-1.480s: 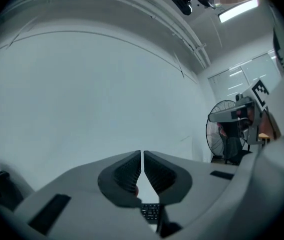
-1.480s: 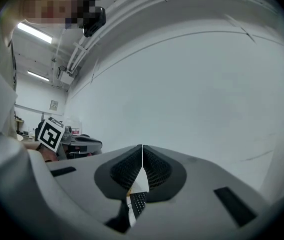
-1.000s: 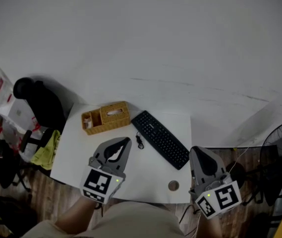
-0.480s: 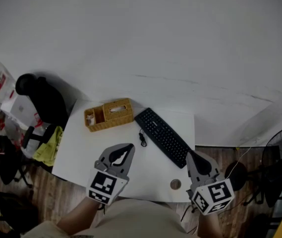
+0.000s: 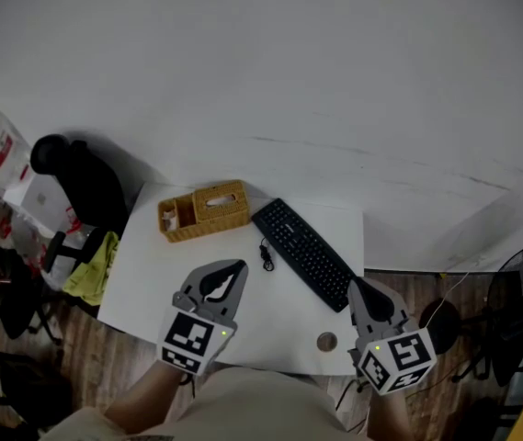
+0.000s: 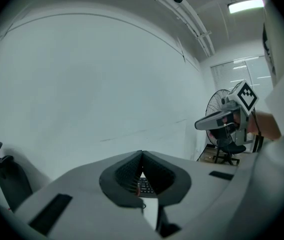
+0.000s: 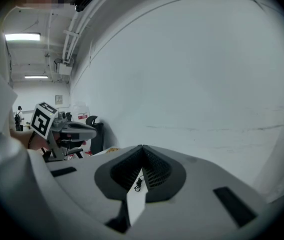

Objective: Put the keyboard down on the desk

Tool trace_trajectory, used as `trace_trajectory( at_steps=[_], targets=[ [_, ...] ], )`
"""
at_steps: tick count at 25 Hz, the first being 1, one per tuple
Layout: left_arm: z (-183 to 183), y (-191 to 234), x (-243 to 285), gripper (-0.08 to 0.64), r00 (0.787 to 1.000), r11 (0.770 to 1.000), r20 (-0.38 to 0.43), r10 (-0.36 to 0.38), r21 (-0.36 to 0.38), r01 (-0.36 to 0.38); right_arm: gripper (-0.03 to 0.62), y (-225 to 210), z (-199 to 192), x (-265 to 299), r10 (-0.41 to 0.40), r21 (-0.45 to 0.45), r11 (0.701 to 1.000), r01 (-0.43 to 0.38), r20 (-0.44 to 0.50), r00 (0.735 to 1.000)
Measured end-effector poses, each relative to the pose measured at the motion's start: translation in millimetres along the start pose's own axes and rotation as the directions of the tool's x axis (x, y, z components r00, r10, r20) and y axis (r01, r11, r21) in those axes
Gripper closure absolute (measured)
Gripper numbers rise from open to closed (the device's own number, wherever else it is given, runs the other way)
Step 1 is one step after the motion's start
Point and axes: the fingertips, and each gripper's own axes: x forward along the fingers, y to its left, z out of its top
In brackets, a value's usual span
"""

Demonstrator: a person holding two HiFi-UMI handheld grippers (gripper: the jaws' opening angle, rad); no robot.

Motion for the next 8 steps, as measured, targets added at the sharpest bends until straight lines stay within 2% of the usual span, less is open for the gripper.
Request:
trace_trajectory(
  at_steps=[8],
  targets=[
    [-6.6, 0.8, -6.6, 0.538, 1.0, 1.0, -0.009, 0.002, -0.002, -0.002, 0.568, 7.2, -5.0, 3.0, 0.015, 0.003, 1.0, -0.015, -0.009, 1.0]
  ],
)
